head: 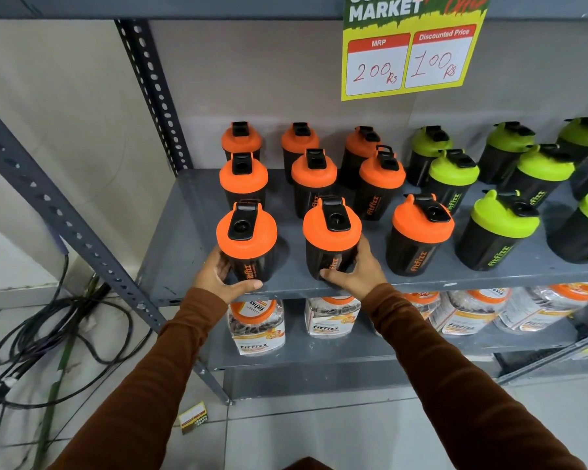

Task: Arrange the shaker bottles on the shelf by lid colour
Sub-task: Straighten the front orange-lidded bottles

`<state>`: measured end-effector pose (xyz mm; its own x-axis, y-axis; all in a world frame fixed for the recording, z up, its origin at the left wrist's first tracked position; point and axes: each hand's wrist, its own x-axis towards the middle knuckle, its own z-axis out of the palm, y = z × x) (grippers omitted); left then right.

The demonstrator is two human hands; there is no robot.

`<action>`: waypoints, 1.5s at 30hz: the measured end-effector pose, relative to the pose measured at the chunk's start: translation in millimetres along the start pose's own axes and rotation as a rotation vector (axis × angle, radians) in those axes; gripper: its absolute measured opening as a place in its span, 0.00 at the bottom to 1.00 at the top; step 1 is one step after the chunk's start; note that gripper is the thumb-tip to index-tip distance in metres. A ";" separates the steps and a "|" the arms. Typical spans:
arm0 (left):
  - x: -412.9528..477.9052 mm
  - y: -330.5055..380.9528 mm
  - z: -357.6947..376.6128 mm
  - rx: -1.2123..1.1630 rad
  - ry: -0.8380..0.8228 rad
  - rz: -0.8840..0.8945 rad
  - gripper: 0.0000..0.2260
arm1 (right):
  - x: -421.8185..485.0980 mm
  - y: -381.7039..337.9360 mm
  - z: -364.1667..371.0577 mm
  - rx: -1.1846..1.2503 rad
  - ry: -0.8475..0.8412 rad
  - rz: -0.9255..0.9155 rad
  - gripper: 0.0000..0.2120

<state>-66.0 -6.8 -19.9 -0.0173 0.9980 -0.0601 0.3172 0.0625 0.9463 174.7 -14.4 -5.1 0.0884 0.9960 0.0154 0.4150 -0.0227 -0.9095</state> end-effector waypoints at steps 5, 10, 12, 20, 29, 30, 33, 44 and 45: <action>-0.6 -2.5 0.4 0.007 0.020 0.009 0.29 | 1.4 2.3 -0.7 -0.045 -0.015 0.031 0.39; 0.8 -3.1 0.5 0.001 0.013 0.007 0.27 | 3.1 4.1 -0.4 -0.109 -0.023 0.043 0.31; 1.0 -3.6 0.0 0.002 0.008 0.012 0.26 | 4.2 5.1 -0.3 -0.107 -0.013 0.043 0.31; 1.6 -4.4 0.4 0.004 0.007 0.011 0.25 | 4.7 6.0 -0.5 -0.107 -0.033 0.053 0.32; 2.6 -6.4 -0.8 0.005 -0.010 0.008 0.26 | 3.5 3.0 -0.1 -0.108 -0.038 0.075 0.32; 2.8 -6.9 -1.0 0.002 -0.010 0.009 0.26 | 3.6 3.1 -0.1 -0.104 -0.041 0.073 0.32; 2.2 -6.9 -0.6 0.004 -0.009 0.013 0.26 | 2.7 1.8 -0.4 -0.101 -0.044 0.068 0.33; -3.6 -14.3 -0.4 -0.124 0.043 0.013 0.43 | -1.2 14.2 -3.1 -0.044 -0.057 0.030 0.39; -9.0 -12.6 2.9 -0.123 0.090 0.005 0.43 | -5.3 13.1 -4.6 -0.046 -0.065 0.030 0.40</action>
<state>-67.1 -16.6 -32.2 -0.1028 0.9942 -0.0314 0.1987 0.0515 0.9787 183.8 -20.4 -15.2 0.0433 0.9983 -0.0397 0.4540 -0.0550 -0.8893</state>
